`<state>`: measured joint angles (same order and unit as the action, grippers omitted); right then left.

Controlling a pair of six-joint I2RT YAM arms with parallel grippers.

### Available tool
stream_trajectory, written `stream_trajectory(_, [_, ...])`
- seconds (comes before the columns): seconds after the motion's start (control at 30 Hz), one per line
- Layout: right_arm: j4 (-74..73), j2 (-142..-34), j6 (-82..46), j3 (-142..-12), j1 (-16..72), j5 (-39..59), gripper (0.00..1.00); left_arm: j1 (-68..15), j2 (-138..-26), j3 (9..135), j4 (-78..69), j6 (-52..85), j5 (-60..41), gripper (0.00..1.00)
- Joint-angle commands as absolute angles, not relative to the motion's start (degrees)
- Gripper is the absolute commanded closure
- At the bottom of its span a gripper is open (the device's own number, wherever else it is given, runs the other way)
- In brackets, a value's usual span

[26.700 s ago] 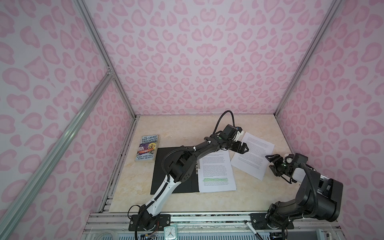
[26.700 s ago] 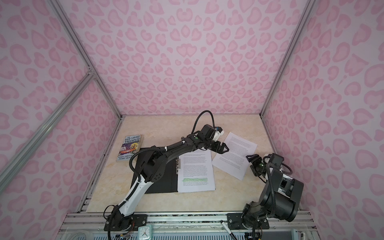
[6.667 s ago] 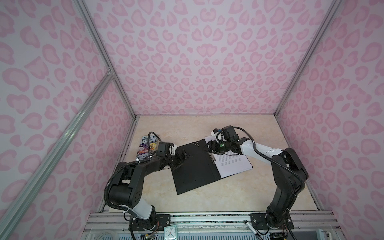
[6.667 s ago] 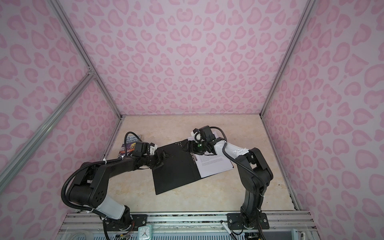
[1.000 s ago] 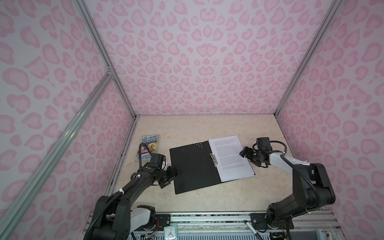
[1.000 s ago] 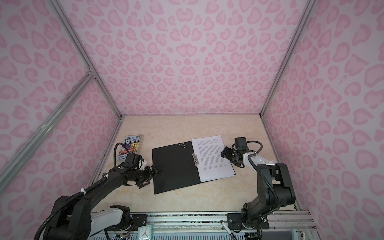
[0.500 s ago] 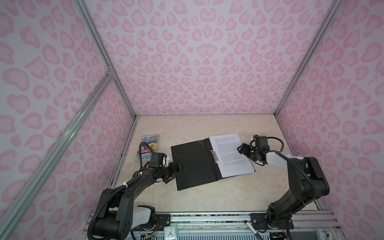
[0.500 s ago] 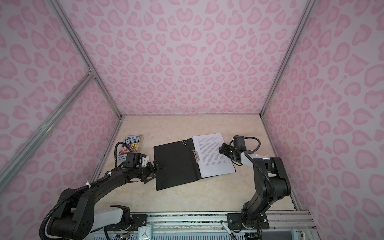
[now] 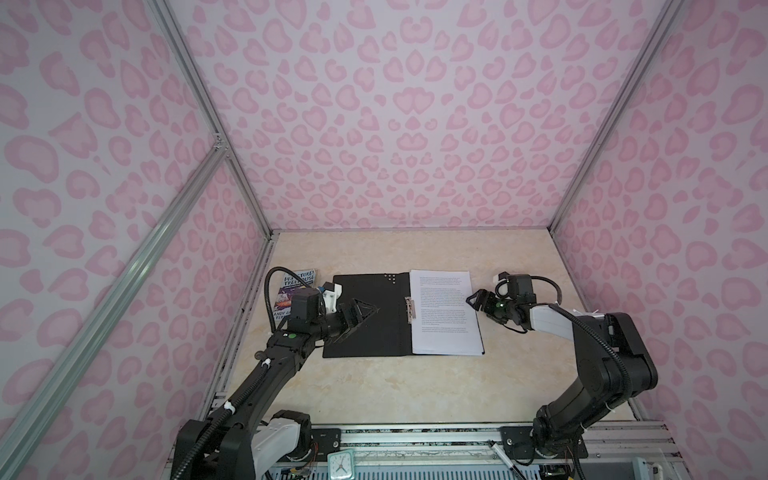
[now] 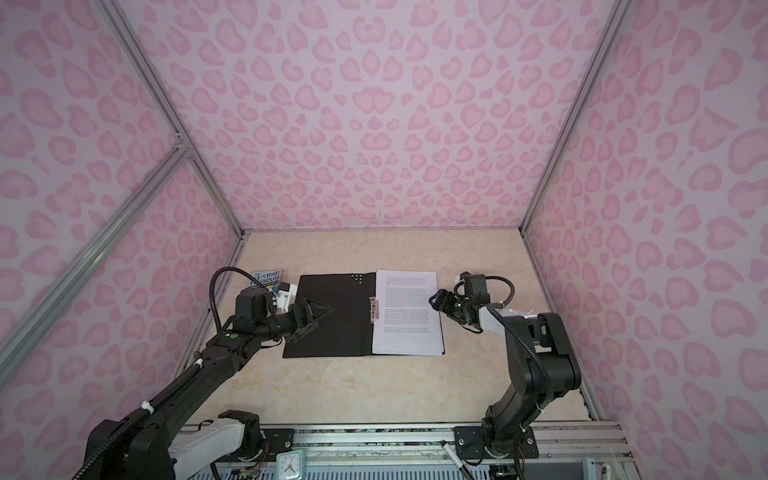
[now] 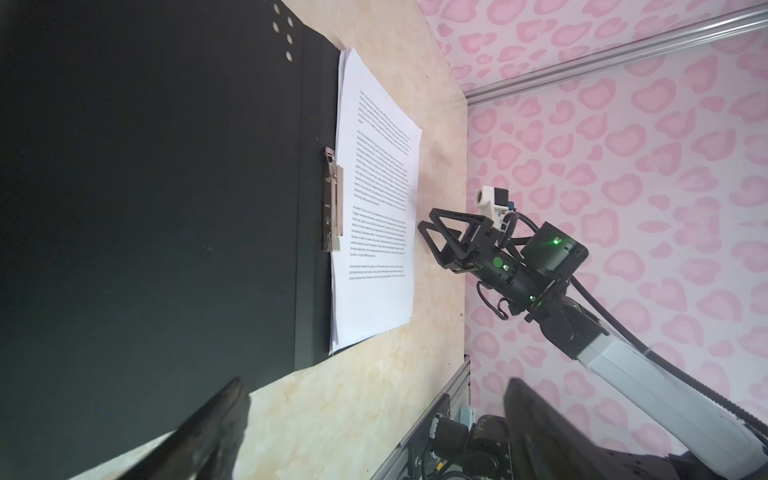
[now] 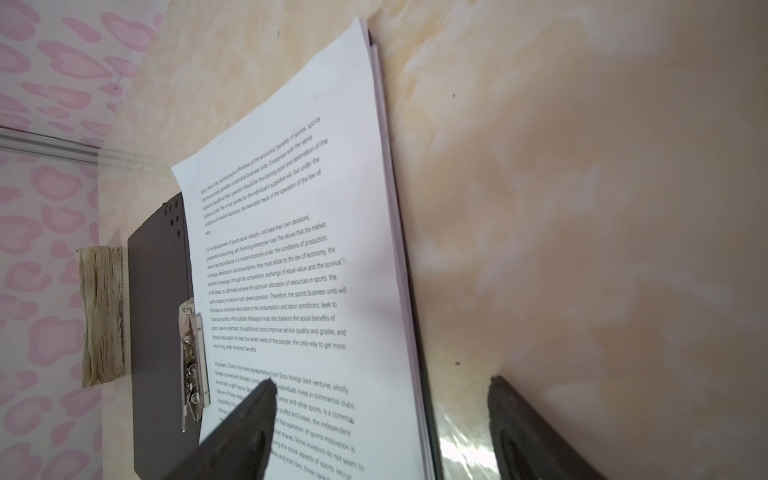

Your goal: Put the files into the folder

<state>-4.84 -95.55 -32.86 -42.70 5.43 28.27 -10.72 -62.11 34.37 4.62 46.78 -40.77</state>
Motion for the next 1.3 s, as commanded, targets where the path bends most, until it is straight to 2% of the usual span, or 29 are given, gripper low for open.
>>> stream_trajectory(0.0, [8.4, -95.5, -33.7, -42.1, 5.8, 26.2, 0.18, -10.6, -60.7, 35.9, 6.8, 44.8, -39.2, 0.02])
stream_trajectory(0.13, [14.4, -92.8, -30.5, -45.6, 9.5, 19.3, 0.17, -10.1, -61.9, 38.1, 20.7, 42.3, -26.0, 0.03])
stream_trajectory(0.33, [21.8, -93.6, -29.3, -57.6, 21.4, 10.8, 0.22, -9.0, -65.4, 38.5, 25.0, 38.3, -17.0, 0.03])
stream_trajectory(0.43, [23.9, -98.9, -29.4, -65.5, 28.7, 10.4, 0.27, -6.8, -67.8, 38.4, 24.7, 38.0, -16.5, 0.03])
stream_trajectory(0.53, [26.3, -106.2, -29.5, -74.6, 34.2, 10.0, 0.39, -4.7, -68.7, 37.7, 23.2, 38.6, -18.3, 0.03])
stream_trajectory(0.7, [34.5, -118.2, -29.4, -90.5, 39.5, 6.8, 0.45, -4.2, -67.3, 37.3, 23.5, 38.2, -19.7, 0.03])
stream_trajectory(0.97, [39.1, -124.5, -30.8, -97.4, 41.5, 4.1, 0.66, -3.7, -64.4, 35.7, 24.1, 36.8, -20.8, 0.03])
stream_trajectory(1.27, [41.5, -126.5, -32.5, -98.7, 42.6, 2.8, 0.76, -2.8, -64.5, 35.8, 24.1, 35.3, -22.1, 0.03])
